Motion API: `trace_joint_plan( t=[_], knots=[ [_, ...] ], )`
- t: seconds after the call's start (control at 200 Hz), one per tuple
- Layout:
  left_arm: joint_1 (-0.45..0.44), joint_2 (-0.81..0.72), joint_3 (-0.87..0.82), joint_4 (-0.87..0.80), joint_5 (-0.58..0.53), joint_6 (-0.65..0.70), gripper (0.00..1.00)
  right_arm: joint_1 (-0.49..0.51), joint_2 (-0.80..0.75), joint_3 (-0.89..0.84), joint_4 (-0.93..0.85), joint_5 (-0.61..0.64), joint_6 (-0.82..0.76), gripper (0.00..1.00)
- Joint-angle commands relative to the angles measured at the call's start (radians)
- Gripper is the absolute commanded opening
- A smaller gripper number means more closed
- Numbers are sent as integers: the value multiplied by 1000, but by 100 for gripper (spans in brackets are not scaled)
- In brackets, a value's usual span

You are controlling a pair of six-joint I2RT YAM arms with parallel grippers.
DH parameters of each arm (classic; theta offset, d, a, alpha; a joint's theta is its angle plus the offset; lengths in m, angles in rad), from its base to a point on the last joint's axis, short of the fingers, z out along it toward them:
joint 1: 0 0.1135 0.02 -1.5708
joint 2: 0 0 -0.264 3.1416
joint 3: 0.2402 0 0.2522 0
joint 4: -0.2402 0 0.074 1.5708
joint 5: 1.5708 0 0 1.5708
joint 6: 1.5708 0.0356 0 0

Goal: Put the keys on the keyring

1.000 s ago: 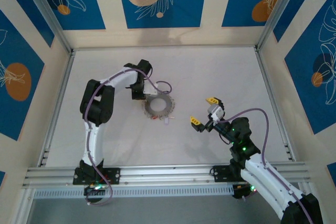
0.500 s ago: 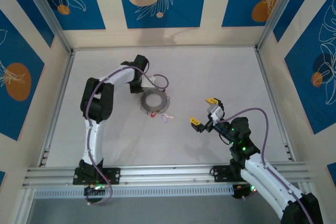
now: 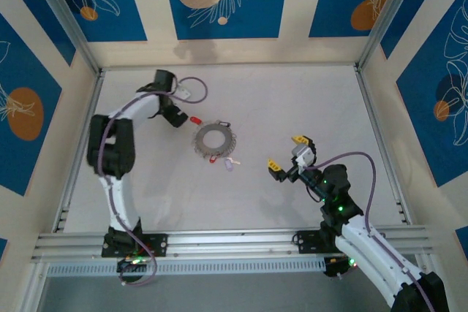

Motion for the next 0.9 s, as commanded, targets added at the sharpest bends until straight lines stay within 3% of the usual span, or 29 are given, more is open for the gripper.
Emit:
trace_joint_plan(
  t=[0.0, 0.305, 0.465, 0.735, 0.895],
  knots=[
    [8, -233, -157, 240, 67, -183, 100, -15, -21, -17, -13, 137, 35, 99],
    [9, -719, -650, 499, 31, -357, 100, -67, -40, -63, 6, 316, 55, 99],
    [7, -865, -898, 646, 32, -423, 100, -130, 16, -85, 65, 255, 87, 99],
    [5, -789, -1055, 874, 18, -429, 100, -207, 389, -57, 329, 152, 148, 99],
    [4, -650, -1070, 1073, -9, -391, 100, -335, 628, 12, 504, 50, 204, 99]
  ],
)
